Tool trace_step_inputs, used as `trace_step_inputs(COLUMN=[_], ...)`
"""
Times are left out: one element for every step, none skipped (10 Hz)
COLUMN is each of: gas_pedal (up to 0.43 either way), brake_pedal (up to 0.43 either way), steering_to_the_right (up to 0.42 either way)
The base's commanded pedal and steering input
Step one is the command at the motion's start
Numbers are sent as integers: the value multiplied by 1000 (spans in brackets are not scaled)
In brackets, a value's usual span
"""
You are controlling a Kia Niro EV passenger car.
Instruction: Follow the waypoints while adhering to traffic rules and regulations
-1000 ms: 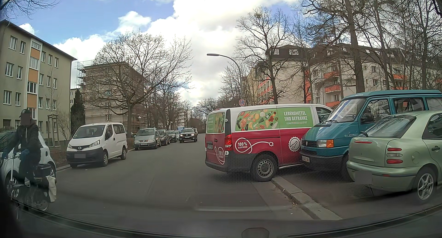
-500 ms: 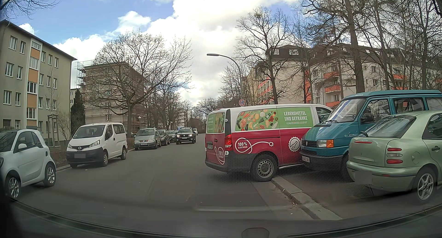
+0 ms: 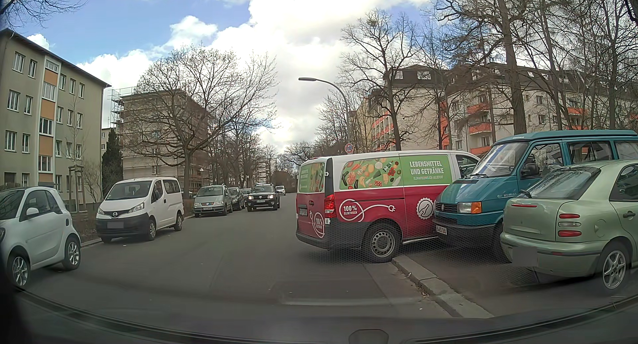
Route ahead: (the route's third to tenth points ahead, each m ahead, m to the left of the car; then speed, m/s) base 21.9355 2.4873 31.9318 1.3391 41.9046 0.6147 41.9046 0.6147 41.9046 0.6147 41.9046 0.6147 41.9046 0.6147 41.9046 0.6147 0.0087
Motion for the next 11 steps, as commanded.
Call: trace_step_inputs(gas_pedal=[0,0,0,0,0,0,0,0,0,0,0], brake_pedal=[390,390,390,390,390,390,390,390,390,390,390], steering_to_the_right=[-907,-907,-907,-907,-907,-907,-907,-907,-907,-907,-907])
